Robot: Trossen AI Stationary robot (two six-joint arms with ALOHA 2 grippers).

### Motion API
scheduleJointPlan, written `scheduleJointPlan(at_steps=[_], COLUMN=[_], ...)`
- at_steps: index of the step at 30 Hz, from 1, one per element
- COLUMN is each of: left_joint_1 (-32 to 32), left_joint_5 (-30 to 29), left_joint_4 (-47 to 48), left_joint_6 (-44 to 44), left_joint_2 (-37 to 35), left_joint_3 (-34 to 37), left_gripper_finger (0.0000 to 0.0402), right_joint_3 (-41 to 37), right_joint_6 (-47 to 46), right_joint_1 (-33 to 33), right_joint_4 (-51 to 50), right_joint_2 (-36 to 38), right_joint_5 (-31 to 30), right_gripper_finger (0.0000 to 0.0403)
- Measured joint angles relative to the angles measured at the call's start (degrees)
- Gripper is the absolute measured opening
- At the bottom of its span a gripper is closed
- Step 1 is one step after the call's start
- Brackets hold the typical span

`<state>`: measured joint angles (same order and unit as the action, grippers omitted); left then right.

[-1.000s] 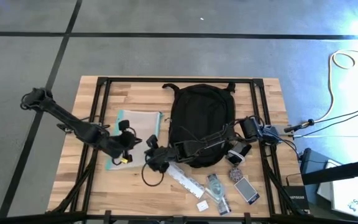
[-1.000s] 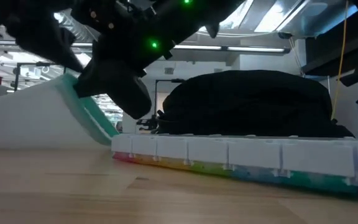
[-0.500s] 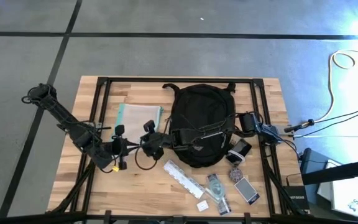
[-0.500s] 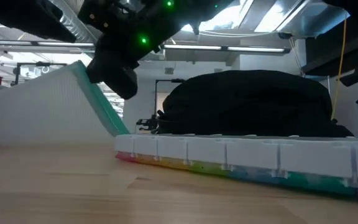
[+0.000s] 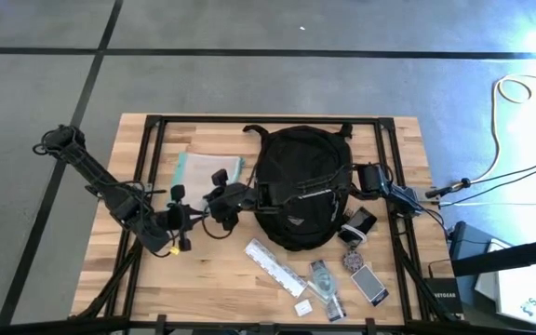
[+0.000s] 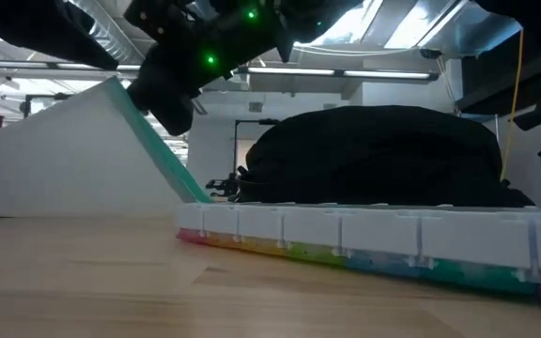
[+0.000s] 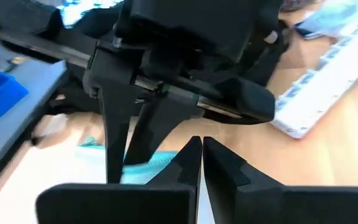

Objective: Unpack backpack
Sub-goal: Open the transparent zipper bag

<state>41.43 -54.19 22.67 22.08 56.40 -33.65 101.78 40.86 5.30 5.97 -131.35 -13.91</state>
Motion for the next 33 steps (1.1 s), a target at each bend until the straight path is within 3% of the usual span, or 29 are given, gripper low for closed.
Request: scheduleJointPlan(at_steps=[3,6,15,19,25,33], left_joint_1=[-1.46,-3.95,-6.44,-7.58,-8.27,-8.21], left_joint_5=[-0.46,3.11,4.09,4.31,4.36,3.52], left_joint_4=[1.63,1.76,0.59,3.52,10.70,14.99], left_joint_6=[3.22,6.12,4.47,5.53,7.49,10.50], left_joint_2=[0.00,0.00,0.00,0.09,0.27,0.37], left_joint_3=[0.00,0.00,0.00,0.00,-0.02,-0.02], left_gripper_finger=[0.0001,0.0001,0.0001,0.0001,0.0000,0.0000], right_joint_3=[0.03,1.21,1.44,1.44,1.44,3.71], right_joint_6=[0.29,1.31,2.47,2.87,6.05,5.96], right_joint_1=[0.24,0.37,0.26,0.94,3.01,5.66], right_joint_4=[0.43,-0.67,0.31,0.46,-0.18,-0.33], right_joint_2=[0.00,0.00,0.07,0.07,0.07,0.04], right_joint_5=[-0.53,-2.54,-4.46,-3.25,-8.18,-6.87], right_gripper_finger=[0.0000,0.0000,0.0000,0.0000,0.0000,0.0000])
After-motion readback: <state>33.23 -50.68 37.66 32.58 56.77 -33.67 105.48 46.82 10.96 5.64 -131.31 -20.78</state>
